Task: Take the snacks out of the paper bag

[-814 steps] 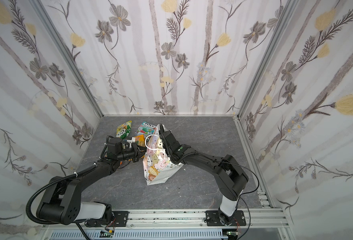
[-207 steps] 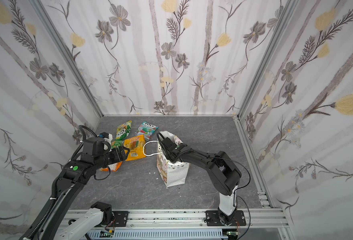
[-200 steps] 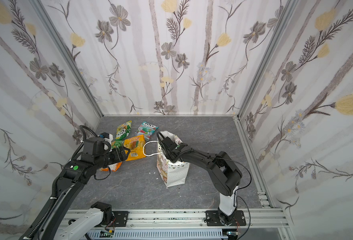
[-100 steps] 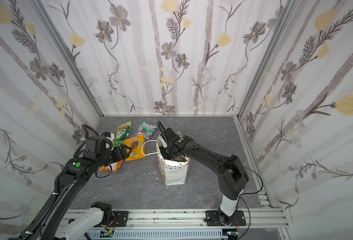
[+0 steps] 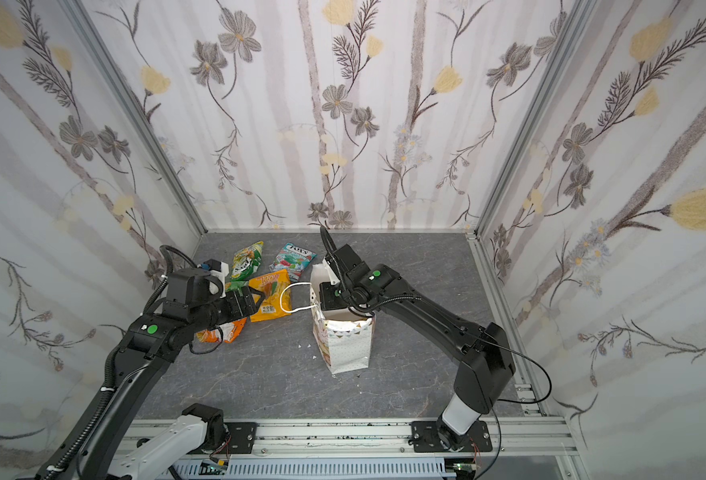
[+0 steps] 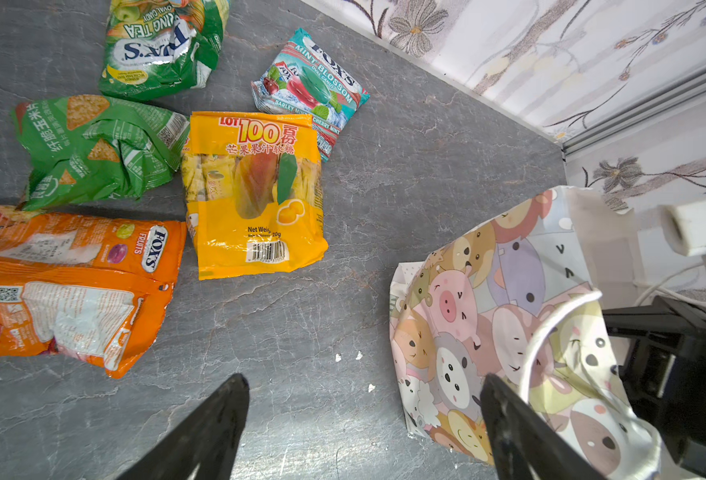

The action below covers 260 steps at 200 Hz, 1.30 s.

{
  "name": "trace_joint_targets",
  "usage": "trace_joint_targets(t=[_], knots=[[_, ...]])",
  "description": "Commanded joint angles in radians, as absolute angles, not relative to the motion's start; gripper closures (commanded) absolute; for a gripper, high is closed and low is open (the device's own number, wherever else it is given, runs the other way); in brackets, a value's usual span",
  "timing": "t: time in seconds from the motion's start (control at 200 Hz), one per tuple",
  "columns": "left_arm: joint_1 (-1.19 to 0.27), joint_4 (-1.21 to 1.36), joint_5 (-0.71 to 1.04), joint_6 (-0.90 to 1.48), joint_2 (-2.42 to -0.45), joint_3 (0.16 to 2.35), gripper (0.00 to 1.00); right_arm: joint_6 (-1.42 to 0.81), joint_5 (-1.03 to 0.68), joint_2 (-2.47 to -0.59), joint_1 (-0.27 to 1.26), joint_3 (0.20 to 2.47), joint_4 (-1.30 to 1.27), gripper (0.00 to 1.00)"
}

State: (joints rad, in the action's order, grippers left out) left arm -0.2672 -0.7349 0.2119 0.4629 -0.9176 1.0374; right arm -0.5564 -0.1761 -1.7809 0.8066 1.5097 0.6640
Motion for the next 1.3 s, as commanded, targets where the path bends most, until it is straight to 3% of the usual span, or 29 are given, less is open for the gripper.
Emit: trace_joint_targets(t=[0.0, 0.245, 0.43, 0.664, 0.774, 0.919, 1.089, 1.294], knots=[[-0.270, -0.697, 0.190, 0.451, -0.907, 1.046, 0.11, -0.551, -0.150, -1.751, 0.807, 1.531, 0.631, 0.93], [-0.373, -0.608, 0.294, 0.497, -0.971, 1.082, 0.10, -0.553, -0.117, -1.722, 0.806, 1.522, 0.645, 0.92], [-0.479, -0.529, 0.284, 0.528, -1.086, 1.119, 0.07, -0.534, -0.122, -1.769, 0.813, 1.531, 0.737, 0.71], [-0.560, -0.502, 0.322, 0.528, -1.295, 1.170, 0.14, -0.532, -0.039, -1.777, 0.821, 1.551, 0.805, 0.59], [-0.597, -0.452, 0.384, 0.526, -1.338, 1.167, 0.25, -0.533, -0.067, -1.771, 0.821, 1.474, 0.767, 0.56], [-0.605, -0.384, 0.444, 0.535, -1.323, 1.129, 0.63, -0.558, -0.091, -1.774, 0.821, 1.362, 0.720, 0.56], [-0.607, -0.304, 0.484, 0.483, -1.229, 1.078, 0.98, -0.565, -0.093, -1.715, 0.821, 1.427, 0.707, 0.57], [-0.642, -0.360, 0.405, 0.302, -1.150, 1.070, 1.00, -0.576, -0.057, -1.588, 0.815, 1.485, 0.650, 0.53]])
